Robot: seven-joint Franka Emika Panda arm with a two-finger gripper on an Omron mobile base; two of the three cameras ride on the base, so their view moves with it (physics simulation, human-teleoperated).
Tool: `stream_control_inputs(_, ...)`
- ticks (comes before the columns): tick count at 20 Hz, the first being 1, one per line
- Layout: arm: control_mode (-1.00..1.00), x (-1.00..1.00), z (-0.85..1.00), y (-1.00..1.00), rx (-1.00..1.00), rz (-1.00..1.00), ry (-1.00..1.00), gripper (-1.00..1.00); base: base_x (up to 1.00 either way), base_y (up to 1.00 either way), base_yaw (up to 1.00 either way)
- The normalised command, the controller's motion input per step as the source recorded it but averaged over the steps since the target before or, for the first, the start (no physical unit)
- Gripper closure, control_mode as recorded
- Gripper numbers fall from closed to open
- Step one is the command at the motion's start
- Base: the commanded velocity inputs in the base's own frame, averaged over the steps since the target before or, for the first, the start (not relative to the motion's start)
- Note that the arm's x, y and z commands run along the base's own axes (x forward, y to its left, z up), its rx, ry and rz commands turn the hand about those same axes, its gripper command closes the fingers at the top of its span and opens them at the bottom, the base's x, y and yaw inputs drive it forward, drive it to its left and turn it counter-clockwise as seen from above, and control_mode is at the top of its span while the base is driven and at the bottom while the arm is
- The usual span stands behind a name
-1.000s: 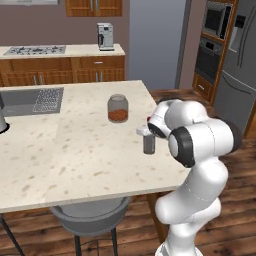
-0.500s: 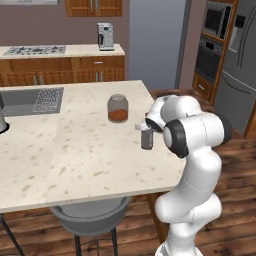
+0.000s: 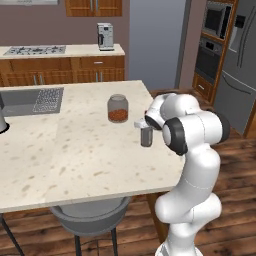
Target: Open the cabinet directly in front. Then move the liquor and the cup to the dining counter with the jar on it.
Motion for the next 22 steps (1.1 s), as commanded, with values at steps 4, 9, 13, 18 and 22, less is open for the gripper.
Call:
stream_control_inputs(4,-1.0,0.0,0.0,0.0,0.0,0.0,-0.06,1.0,0.0,0.0,0.0)
stream_control_inputs(9,-1.0,0.0,0.0,0.0,0.0,0.0,0.0,-1.0,0.0,0.0,0.0)
stream_control_inputs(13,-1.0,0.0,0.21,0.0,0.0,0.0,0.0,-1.0,0.0,0.0,0.0)
stream_control_inputs(18,-1.0,0.0,0.78,0.0,0.0,0.0,0.0,-1.0,0.0,0.0,0.0)
stream_control_inputs(22,-1.0,-0.08,1.0,-0.01,0.0,0.0,0.0,-1.0,0.0,0.0,0.0)
